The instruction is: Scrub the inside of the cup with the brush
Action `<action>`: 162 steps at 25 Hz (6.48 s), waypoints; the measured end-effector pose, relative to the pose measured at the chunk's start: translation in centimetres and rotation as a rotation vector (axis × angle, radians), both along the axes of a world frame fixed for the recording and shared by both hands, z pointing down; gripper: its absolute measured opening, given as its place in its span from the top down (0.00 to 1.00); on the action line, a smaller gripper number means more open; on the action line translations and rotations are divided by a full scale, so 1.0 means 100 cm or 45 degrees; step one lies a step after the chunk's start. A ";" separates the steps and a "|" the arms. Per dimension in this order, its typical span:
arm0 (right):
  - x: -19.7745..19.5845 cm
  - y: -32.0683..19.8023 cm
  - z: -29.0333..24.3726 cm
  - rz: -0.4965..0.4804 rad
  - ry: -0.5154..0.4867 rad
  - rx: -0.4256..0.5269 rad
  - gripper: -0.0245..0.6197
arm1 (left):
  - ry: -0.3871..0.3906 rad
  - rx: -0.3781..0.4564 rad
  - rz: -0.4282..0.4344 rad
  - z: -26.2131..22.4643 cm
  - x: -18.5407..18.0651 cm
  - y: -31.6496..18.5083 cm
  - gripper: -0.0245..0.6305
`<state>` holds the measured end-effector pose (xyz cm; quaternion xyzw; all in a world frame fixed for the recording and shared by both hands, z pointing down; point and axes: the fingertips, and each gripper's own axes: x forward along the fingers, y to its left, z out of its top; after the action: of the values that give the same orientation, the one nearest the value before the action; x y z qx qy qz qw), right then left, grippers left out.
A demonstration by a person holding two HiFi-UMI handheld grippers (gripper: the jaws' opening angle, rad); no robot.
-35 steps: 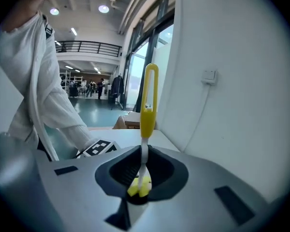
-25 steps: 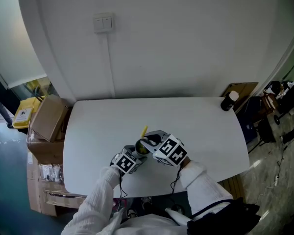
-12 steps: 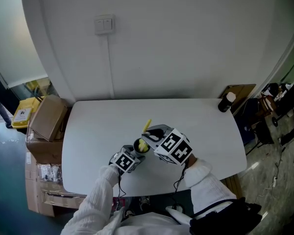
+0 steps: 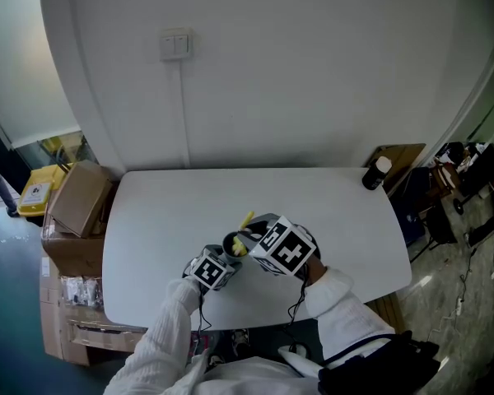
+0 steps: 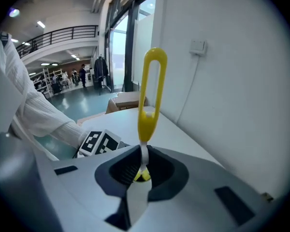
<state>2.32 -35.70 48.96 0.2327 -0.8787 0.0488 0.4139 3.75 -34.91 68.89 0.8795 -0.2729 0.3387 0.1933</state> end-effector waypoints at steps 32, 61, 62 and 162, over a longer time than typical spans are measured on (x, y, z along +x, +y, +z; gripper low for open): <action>0.001 0.007 0.021 0.441 -0.300 -0.344 0.83 | -0.040 -0.004 -0.023 0.011 -0.003 0.000 0.56; 0.004 -0.030 0.025 0.441 -0.392 -0.211 0.83 | -0.041 0.014 0.026 0.010 -0.001 0.003 0.58; 0.004 -0.031 0.033 0.432 -0.377 -0.215 0.83 | -0.040 0.014 0.028 0.011 -0.002 0.003 0.58; 0.024 0.065 -0.082 0.799 -0.483 0.202 0.83 | 0.138 0.302 -0.343 -0.133 -0.070 0.077 0.62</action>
<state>4.70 -29.20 40.79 0.5088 -0.8268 0.1472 0.1894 -3.27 -27.25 55.63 0.8685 -0.4155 0.2274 0.1463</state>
